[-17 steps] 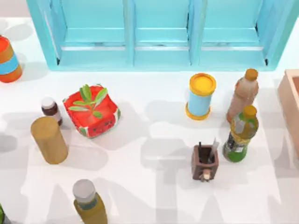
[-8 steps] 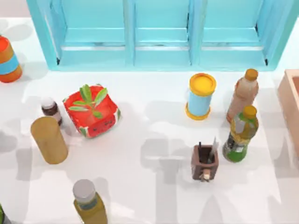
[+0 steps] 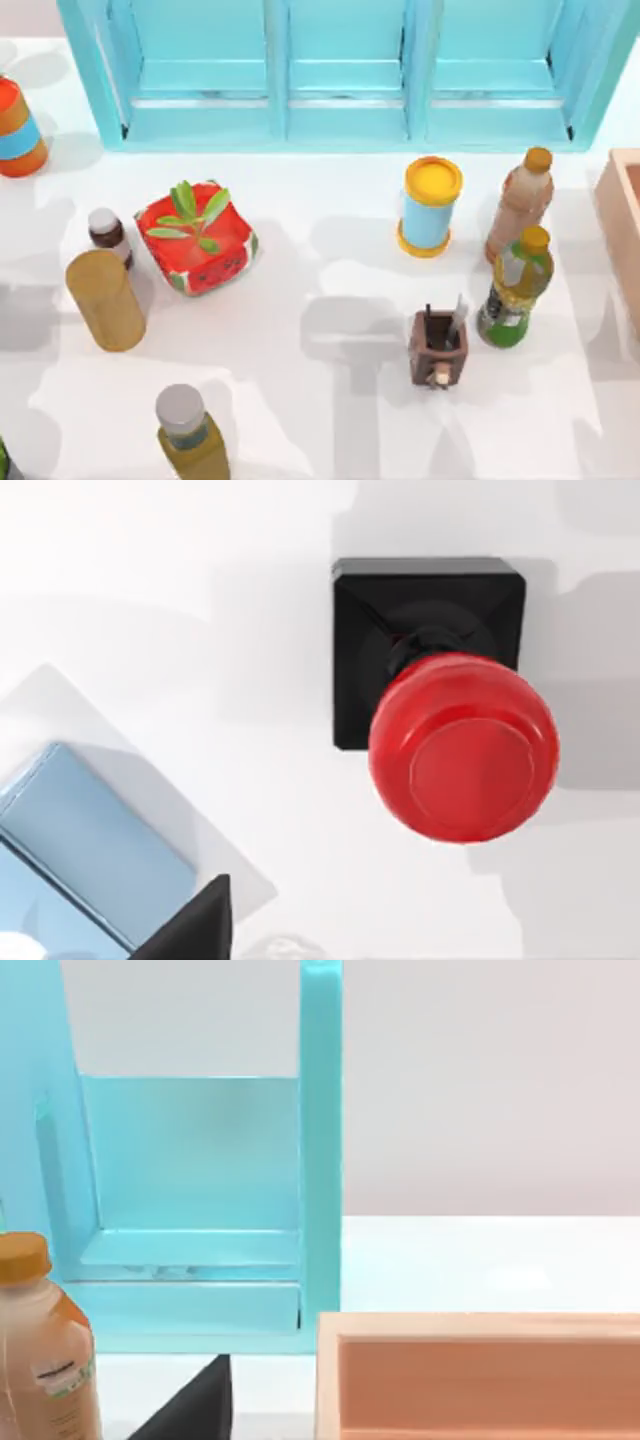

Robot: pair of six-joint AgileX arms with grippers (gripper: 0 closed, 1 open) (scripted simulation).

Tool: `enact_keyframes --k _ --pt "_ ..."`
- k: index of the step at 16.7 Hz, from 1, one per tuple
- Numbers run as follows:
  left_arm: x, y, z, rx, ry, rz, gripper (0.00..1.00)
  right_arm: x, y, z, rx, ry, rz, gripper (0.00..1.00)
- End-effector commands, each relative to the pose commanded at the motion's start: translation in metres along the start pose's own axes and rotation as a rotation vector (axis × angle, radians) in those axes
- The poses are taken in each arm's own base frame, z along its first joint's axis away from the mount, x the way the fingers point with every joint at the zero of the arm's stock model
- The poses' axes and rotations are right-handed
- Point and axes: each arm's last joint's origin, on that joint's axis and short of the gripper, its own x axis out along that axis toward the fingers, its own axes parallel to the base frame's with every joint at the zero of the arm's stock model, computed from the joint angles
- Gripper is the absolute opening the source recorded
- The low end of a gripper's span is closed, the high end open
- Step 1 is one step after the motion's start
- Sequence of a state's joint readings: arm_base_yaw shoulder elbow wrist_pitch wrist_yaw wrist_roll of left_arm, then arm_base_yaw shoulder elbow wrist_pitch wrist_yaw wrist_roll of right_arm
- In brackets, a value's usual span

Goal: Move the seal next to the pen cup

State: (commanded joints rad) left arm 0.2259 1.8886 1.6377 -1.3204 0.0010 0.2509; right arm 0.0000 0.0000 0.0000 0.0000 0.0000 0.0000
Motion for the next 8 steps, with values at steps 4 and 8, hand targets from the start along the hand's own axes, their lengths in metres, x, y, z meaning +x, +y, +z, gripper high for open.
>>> enact_keyframes --k 4,8 --pt "0.001 -0.002 0.000 0.003 -0.001 0.000 1.00 0.000 0.000 0.000 0.000 0.000 0.000 1.00" --pt "0.033 0.000 0.003 -0.001 0.002 -0.001 1.00 0.000 0.000 0.000 0.000 0.000 0.000 1.00"
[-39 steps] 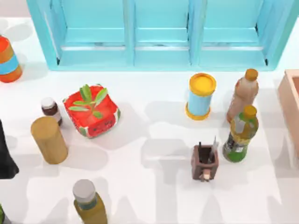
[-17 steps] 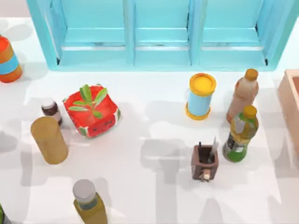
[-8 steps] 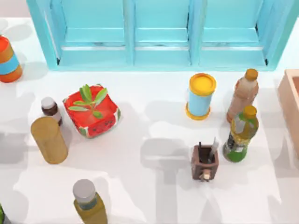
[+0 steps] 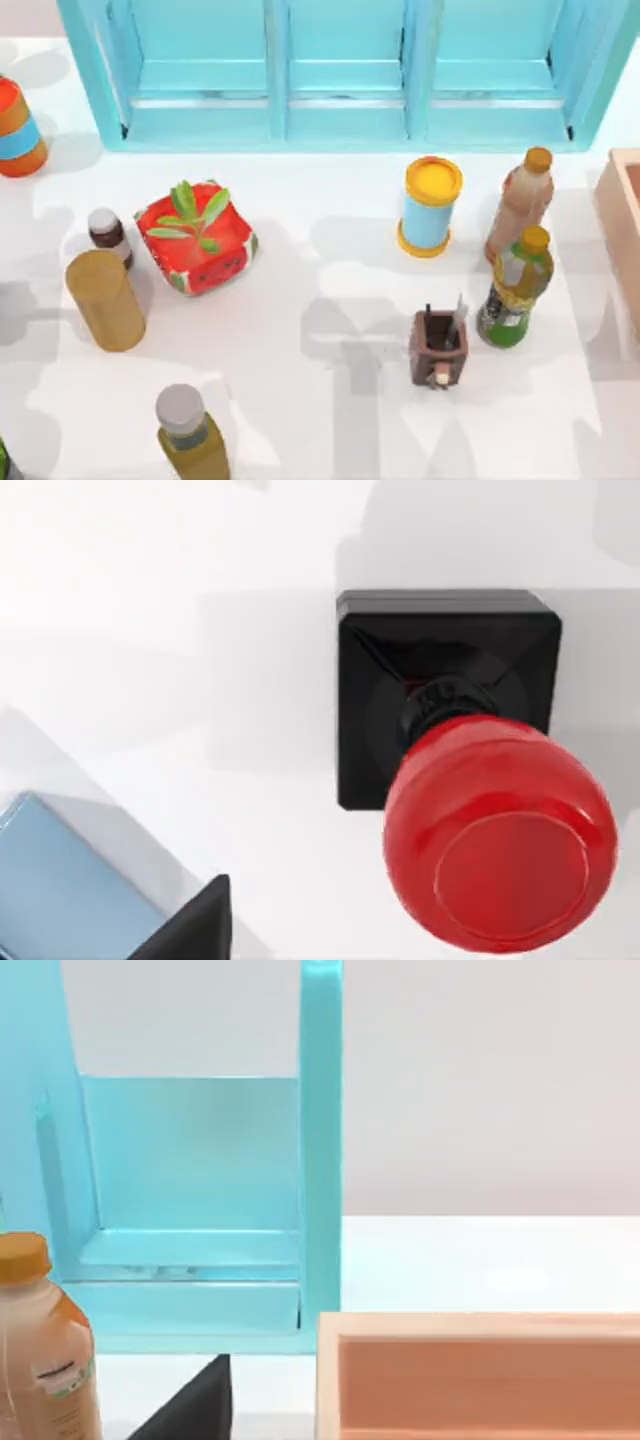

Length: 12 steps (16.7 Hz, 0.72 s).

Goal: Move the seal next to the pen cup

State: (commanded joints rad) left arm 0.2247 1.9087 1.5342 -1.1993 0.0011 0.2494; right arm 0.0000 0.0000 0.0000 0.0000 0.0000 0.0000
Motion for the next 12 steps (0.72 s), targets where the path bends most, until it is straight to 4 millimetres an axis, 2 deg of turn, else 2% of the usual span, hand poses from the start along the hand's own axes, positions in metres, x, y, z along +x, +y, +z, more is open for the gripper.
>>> enact_keyframes --k 4,6,10,12 --pt "0.050 0.001 0.000 0.000 -0.013 0.003 1.00 0.000 0.000 0.000 0.000 0.000 0.000 1.00" --pt "0.065 0.000 -0.002 0.000 -0.004 0.001 1.00 0.000 0.000 0.000 0.000 0.000 0.000 1.00" --pt "0.067 0.000 -0.002 0.000 -0.002 0.001 1.00 0.000 0.000 0.000 0.000 0.000 0.000 1.00" --pt "0.067 0.000 -0.002 0.000 -0.002 0.001 0.85 0.000 0.000 0.000 0.000 0.000 0.000 1.00"
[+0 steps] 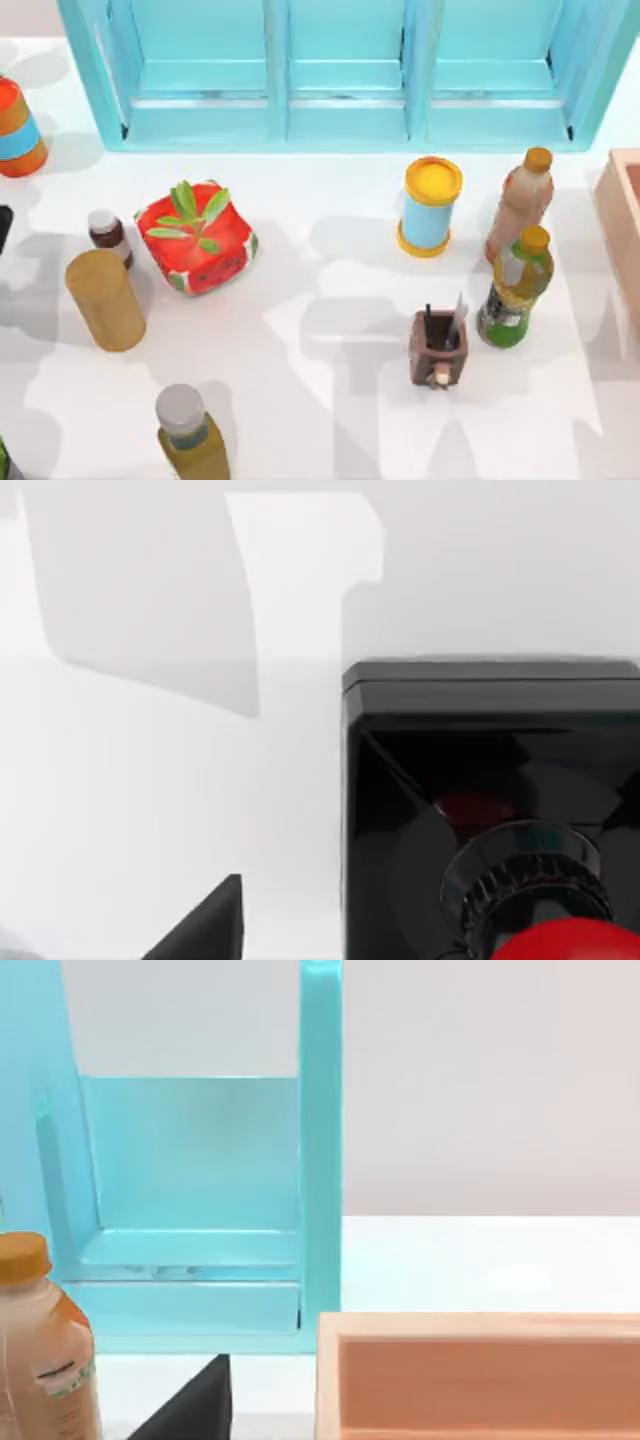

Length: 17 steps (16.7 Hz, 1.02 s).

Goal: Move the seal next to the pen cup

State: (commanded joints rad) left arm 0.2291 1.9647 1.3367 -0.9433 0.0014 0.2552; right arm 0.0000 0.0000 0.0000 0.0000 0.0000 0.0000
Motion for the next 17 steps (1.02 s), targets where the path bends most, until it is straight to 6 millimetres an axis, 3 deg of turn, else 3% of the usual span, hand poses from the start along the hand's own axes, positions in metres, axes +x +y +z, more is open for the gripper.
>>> enact_keyframes --k 11,17 --pt "0.0000 0.0000 0.0000 0.000 0.000 0.000 0.02 0.0000 0.0000 0.0000 0.000 0.000 0.000 1.00" --pt "0.0000 0.0000 0.0000 0.000 0.000 0.000 0.00 0.0000 0.0000 0.0000 0.000 0.000 0.000 1.00"
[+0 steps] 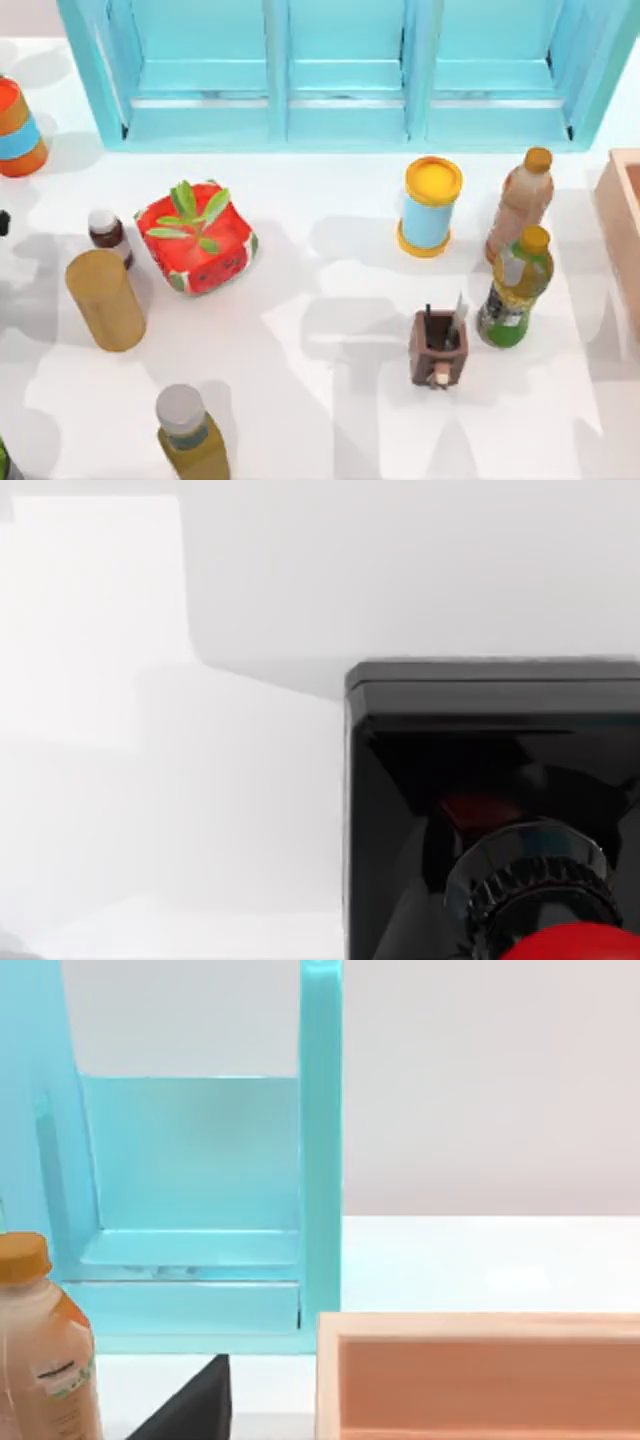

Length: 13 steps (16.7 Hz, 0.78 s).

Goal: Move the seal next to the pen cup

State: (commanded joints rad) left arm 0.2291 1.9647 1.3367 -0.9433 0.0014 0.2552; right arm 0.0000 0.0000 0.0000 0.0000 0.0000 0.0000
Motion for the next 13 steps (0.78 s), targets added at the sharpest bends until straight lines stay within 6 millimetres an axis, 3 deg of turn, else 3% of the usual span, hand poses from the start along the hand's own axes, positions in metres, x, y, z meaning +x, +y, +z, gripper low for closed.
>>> enact_keyframes --k 4,6,9,13 --pt "-0.001 -0.002 0.001 0.003 -0.001 0.000 0.00 0.000 0.000 0.000 0.000 0.000 0.000 1.00" --pt "-0.011 -0.013 0.006 0.005 -0.004 0.001 0.00 0.000 0.000 0.000 0.000 0.000 0.000 1.00" --pt "-0.045 -0.048 0.018 0.009 -0.003 0.001 0.00 0.000 0.000 0.000 0.000 0.000 0.000 1.00" --pt "-0.103 -0.108 0.012 0.006 0.031 0.001 0.00 0.000 0.000 0.000 0.000 0.000 0.000 1.00"
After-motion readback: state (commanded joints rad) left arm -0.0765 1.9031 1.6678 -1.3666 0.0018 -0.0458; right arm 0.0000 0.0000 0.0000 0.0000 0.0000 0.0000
